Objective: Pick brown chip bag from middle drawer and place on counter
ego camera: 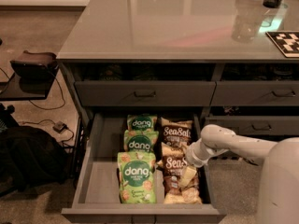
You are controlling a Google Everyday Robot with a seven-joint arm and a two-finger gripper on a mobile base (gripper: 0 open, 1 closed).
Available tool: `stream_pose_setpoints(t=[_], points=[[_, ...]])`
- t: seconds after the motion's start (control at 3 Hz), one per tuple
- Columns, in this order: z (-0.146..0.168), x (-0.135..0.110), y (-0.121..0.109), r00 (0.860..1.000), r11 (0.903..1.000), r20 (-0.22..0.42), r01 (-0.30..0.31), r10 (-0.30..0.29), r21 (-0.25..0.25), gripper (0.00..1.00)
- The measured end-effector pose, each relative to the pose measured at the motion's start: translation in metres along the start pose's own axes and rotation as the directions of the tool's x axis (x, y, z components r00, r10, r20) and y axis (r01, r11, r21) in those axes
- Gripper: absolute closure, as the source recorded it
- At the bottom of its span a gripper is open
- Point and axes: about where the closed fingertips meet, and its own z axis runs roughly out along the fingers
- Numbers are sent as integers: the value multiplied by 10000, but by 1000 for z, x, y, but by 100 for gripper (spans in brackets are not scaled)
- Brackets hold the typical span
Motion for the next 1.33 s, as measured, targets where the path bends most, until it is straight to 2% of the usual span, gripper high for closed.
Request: stream_pose_setpoints(t=[0.33, 0.67, 1.33], points=[[10, 3, 0, 9998, 9993, -68, -165, 163, -346, 0], [10, 3, 0, 9998, 9993, -68, -165, 163, -346, 19], [1, -1, 1, 9998, 9993, -68, -165, 163, -346, 66]])
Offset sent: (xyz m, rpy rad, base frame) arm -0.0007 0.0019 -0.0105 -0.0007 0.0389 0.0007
